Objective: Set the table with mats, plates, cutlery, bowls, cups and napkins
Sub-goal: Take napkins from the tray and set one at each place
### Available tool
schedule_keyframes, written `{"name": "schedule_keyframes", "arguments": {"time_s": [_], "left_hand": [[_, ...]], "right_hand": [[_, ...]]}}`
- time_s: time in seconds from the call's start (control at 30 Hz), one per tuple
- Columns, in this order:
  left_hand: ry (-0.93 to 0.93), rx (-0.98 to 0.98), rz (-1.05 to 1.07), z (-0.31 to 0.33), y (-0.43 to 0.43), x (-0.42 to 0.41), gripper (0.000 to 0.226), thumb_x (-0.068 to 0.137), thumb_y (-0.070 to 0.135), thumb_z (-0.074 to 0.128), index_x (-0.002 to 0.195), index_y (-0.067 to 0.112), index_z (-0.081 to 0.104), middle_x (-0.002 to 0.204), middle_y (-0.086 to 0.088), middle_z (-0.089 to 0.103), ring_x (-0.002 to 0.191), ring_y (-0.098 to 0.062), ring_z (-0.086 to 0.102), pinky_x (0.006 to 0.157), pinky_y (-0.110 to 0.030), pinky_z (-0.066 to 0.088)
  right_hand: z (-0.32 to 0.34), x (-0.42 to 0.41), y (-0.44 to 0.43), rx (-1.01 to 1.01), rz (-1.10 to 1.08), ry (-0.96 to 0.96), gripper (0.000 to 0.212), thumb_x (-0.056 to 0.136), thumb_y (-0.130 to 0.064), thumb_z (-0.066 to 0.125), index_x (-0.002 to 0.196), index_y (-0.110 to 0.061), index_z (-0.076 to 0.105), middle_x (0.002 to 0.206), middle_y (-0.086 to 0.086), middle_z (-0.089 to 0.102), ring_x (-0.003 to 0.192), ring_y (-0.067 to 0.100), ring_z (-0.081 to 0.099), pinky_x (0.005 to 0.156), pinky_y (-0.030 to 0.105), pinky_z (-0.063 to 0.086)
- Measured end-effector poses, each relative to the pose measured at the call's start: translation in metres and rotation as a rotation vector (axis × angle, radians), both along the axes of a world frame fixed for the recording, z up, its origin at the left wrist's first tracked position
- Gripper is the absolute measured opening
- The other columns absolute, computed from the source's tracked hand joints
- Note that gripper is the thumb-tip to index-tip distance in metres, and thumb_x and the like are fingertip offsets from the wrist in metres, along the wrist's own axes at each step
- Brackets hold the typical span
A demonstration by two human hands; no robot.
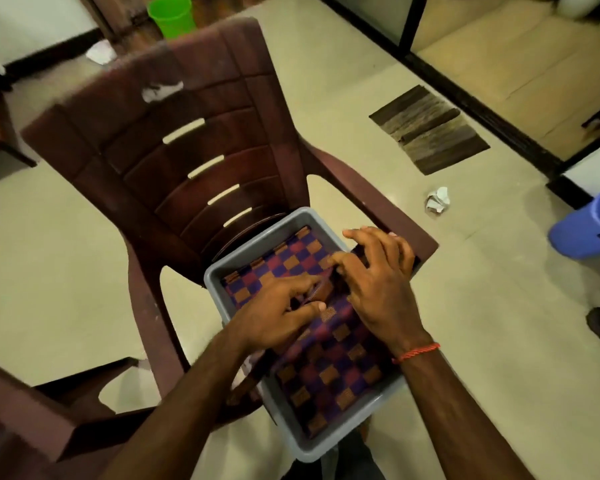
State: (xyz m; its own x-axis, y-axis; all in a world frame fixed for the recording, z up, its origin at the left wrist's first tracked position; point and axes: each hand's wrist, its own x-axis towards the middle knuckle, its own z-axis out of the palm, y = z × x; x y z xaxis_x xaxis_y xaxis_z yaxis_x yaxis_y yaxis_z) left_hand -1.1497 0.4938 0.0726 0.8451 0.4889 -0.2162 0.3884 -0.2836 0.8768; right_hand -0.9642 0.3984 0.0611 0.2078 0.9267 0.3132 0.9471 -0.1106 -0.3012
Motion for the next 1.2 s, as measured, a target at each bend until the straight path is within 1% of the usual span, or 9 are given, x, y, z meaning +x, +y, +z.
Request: {"name": "schedule_keyframes", "arguments": {"time_s": [0.13,0.3,0.5,0.6,0.7,0.8,0.93,1.03,1.2], "left_hand": [[0.021,-0.106,-0.054,0.053,-0.002,0.017,0.016,0.097,0.039,0.064,0.100,0.023,0.069,0.098,0.005,0.072,0.095,-0.019,0.069,0.086,-0.057,0.055],[-0.059,-0.321,-0.032,0.111,-0.015,0.036,0.023,0.101,0.015,0.061,0.120,0.007,0.069,0.118,-0.008,0.073,0.111,-0.024,0.070,0.099,-0.046,0.055],[-0.219,-0.611,0.054,0.176,-0.038,0.065,0.029,0.092,0.012,0.062,0.118,0.001,0.067,0.109,-0.009,0.075,0.097,-0.021,0.073,0.083,-0.030,0.059],[-0.263,-0.749,0.078,0.200,-0.051,0.080,0.020,0.091,0.012,0.066,0.109,0.007,0.072,0.104,-0.009,0.077,0.090,-0.019,0.074,0.078,-0.028,0.059],[-0.295,-0.895,-0.009,0.224,-0.066,0.093,0.023,0.083,0.016,0.073,0.105,0.012,0.079,0.106,-0.011,0.077,0.091,-0.021,0.075,0.079,-0.030,0.059],[-0.311,-1.022,-0.126,0.241,-0.082,0.108,0.052,0.065,0.032,0.091,0.111,0.012,0.079,0.114,-0.013,0.074,0.098,-0.025,0.074,0.087,-0.035,0.060],[-0.263,-1.111,-0.073,0.257,-0.098,0.128,0.064,0.046,0.031,0.101,0.103,0.009,0.081,0.110,-0.014,0.076,0.094,-0.027,0.075,0.079,-0.037,0.062],[-0.216,-1.052,-0.033,0.265,-0.107,0.142,0.025,0.074,0.031,0.080,0.091,0.012,0.083,0.095,-0.011,0.078,0.082,-0.022,0.076,0.071,-0.033,0.062],[-0.116,-0.920,-0.092,0.249,-0.124,0.172,0.030,0.096,0.033,0.059,0.114,0.011,0.069,0.098,-0.013,0.077,0.081,-0.028,0.075,0.073,-0.042,0.062]], "right_hand": [[0.052,0.016,-0.011,-0.022,-0.154,-0.009,0.039,0.095,-0.021,0.059,0.133,-0.028,0.055,0.154,0.006,0.038,0.145,0.029,0.028,0.113,0.048,0.024],[0.079,0.025,-0.055,-0.058,-0.407,0.279,0.050,0.088,-0.029,0.072,0.133,-0.027,0.050,0.151,0.006,0.038,0.142,0.027,0.030,0.108,0.049,0.034],[0.075,0.025,-0.127,-0.138,-0.535,0.581,0.052,0.091,-0.040,0.069,0.135,-0.020,0.051,0.143,0.005,0.048,0.136,0.026,0.040,0.108,0.029,0.031],[0.101,0.009,-0.141,-0.060,-0.770,1.204,0.067,0.086,-0.057,0.062,0.137,-0.016,0.048,0.132,0.005,0.056,0.121,0.022,0.053,0.100,0.035,0.045],[0.116,-0.005,-0.157,0.051,-0.671,1.953,0.056,0.089,-0.057,0.067,0.125,-0.017,0.048,0.099,0.006,0.050,0.083,0.020,0.050,0.083,0.037,0.047],[0.135,-0.012,-0.178,0.336,-0.615,2.260,0.056,0.097,-0.055,0.057,0.139,-0.018,0.058,0.137,0.011,0.055,0.123,0.031,0.052,0.120,0.046,0.027],[0.166,-0.004,-0.202,0.601,-0.553,2.155,0.047,0.103,-0.042,0.045,0.139,-0.014,0.058,0.140,0.014,0.059,0.130,0.033,0.056,0.111,0.051,0.042],[0.181,0.008,-0.228,0.737,-0.677,1.910,0.041,0.103,-0.030,0.046,0.137,-0.011,0.056,0.134,0.014,0.064,0.122,0.032,0.062,0.100,0.046,0.054],[0.203,0.025,-0.281,0.795,-0.785,1.752,0.035,0.098,-0.024,0.055,0.130,-0.010,0.060,0.123,0.016,0.069,0.111,0.036,0.067,0.091,0.049,0.058]]}}
